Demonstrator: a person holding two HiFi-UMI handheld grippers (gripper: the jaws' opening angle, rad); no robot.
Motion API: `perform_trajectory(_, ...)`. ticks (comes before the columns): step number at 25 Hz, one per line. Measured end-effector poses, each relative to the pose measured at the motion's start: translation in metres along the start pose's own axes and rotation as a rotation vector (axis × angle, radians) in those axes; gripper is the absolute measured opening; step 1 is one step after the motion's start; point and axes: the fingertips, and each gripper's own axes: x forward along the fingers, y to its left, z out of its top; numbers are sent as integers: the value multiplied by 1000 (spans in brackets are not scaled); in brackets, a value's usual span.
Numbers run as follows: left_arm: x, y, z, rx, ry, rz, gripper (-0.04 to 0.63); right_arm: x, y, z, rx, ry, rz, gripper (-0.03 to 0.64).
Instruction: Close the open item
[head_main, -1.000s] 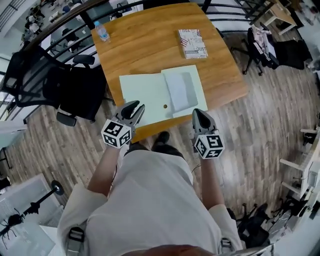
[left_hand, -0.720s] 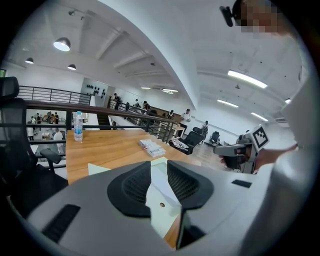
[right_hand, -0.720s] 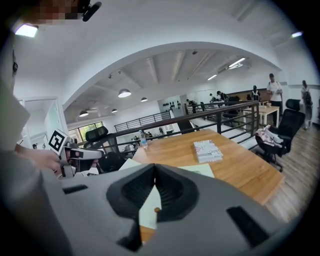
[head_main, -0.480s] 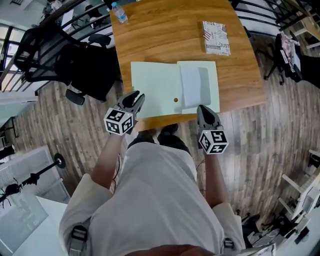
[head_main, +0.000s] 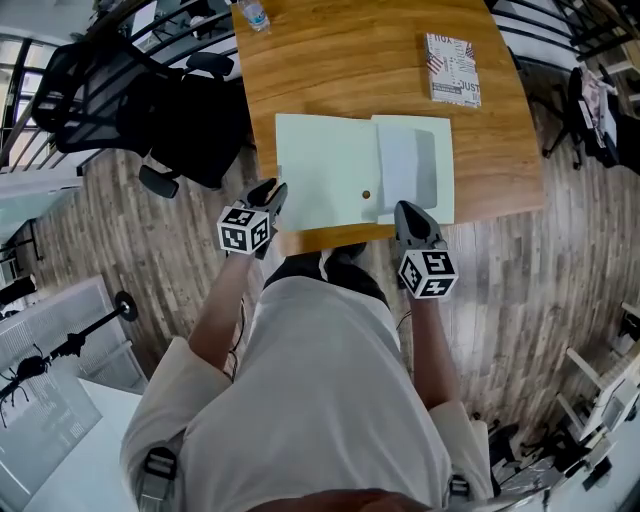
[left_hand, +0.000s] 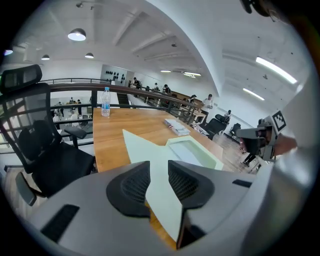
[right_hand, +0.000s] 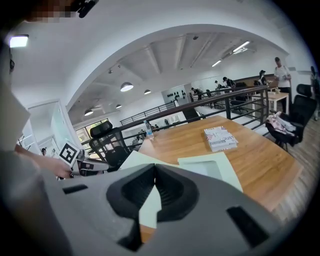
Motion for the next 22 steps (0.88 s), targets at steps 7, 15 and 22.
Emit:
perform_trajectory(7, 32, 29, -32, -52, 99, -10, 114, 8, -3, -5, 25, 22, -33, 3)
perform_trajectory(15, 47, 39, -40, -112, 119, -37, 121, 11, 5, -6, 28, 29, -50, 3)
perform_trajectory(22, 51, 38, -39, -113, 114, -53, 121, 7, 10, -7, 21, 32, -61, 3)
